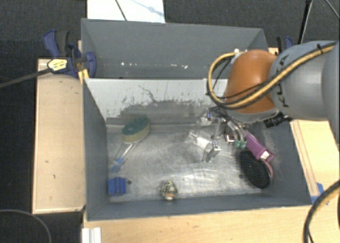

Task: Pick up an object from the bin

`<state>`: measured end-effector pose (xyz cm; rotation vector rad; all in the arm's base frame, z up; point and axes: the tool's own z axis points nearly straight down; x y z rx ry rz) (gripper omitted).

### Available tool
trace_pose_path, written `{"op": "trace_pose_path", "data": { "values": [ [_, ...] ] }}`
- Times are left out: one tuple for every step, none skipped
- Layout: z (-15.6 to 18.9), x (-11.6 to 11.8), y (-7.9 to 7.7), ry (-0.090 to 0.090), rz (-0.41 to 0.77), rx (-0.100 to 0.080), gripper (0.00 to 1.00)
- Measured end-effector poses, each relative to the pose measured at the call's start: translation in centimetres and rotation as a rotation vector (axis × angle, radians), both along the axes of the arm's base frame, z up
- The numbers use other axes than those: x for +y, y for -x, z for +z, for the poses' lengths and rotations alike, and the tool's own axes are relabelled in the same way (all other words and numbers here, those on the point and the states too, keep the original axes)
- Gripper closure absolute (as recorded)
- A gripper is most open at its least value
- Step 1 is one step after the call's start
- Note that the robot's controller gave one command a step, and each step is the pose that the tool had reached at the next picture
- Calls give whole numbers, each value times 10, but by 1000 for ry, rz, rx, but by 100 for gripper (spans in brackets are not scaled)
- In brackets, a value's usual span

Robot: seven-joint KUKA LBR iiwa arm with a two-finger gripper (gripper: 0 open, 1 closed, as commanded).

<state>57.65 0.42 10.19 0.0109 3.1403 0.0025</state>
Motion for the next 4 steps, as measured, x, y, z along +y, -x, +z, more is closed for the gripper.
{"op": "trace_pose_path", "data": {
  "values": [
    [-29,-6,1,0,-66,-4,0],
    [-27,-5,-1,1,-64,-6,0],
    [-25,-5,-3,1,-63,-11,100],
    [-6,-5,-4,1,-61,-5,100]
  ]
}}
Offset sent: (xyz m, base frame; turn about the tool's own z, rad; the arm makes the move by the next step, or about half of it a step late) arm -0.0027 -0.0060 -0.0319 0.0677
